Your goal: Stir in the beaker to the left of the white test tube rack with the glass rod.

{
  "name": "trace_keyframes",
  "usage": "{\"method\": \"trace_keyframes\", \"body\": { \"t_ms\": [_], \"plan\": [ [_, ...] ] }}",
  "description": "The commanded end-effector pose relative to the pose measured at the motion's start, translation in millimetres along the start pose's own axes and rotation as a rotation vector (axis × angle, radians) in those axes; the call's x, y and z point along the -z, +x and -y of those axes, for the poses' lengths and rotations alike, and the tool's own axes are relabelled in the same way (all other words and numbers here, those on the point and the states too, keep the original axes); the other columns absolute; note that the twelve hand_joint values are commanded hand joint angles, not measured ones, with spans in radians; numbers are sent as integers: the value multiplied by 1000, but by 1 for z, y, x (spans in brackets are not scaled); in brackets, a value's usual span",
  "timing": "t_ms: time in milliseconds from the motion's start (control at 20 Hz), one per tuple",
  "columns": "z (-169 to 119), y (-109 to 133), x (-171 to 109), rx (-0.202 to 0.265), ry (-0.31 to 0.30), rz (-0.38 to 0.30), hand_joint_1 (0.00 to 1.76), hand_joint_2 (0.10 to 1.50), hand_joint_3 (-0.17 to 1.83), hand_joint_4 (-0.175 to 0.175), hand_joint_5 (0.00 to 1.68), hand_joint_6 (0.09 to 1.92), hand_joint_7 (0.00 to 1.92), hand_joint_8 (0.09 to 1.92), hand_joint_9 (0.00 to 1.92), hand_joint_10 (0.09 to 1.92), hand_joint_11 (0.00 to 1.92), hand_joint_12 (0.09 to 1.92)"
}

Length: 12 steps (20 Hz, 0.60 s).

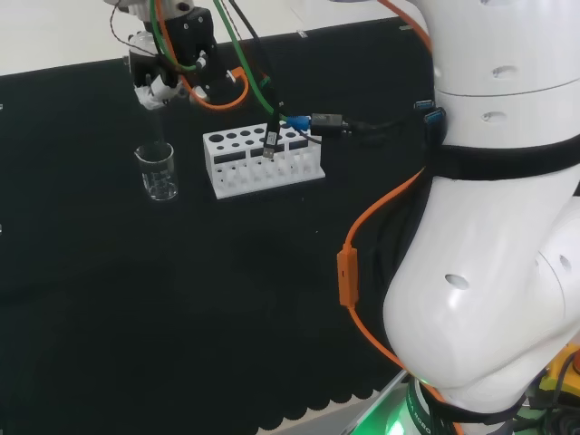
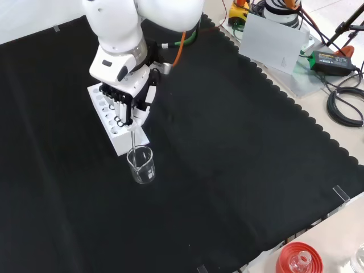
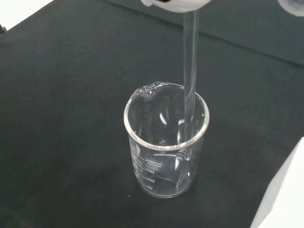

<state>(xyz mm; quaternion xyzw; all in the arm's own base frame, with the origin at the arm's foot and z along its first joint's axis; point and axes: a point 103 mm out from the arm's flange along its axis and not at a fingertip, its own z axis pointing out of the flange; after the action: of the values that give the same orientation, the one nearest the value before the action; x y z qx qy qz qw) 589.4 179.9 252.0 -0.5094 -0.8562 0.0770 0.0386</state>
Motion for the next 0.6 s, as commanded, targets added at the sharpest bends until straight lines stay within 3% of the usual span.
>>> {"method": "trace_keyframes", "body": {
  "t_ms": [50, 250, 450, 600],
  "plan": [
    [0, 4, 3, -10, 1, 0, 1312, 1073, -175, -175, 1242, 567, 1293, 579, 1786, 401, 1627, 691],
    [7, 9, 3, 8, -13, 5, 1312, 1073, -175, -175, 1242, 568, 1293, 579, 1786, 401, 1627, 691],
    [28, 27, 2, -12, -36, -15, 1312, 1073, -175, -175, 1242, 568, 1292, 580, 1786, 401, 1627, 691],
    [25, 39, 5, 12, 4, -35, 1312, 1073, -175, -175, 1242, 569, 1292, 580, 1786, 400, 1627, 691]
  ]
}}
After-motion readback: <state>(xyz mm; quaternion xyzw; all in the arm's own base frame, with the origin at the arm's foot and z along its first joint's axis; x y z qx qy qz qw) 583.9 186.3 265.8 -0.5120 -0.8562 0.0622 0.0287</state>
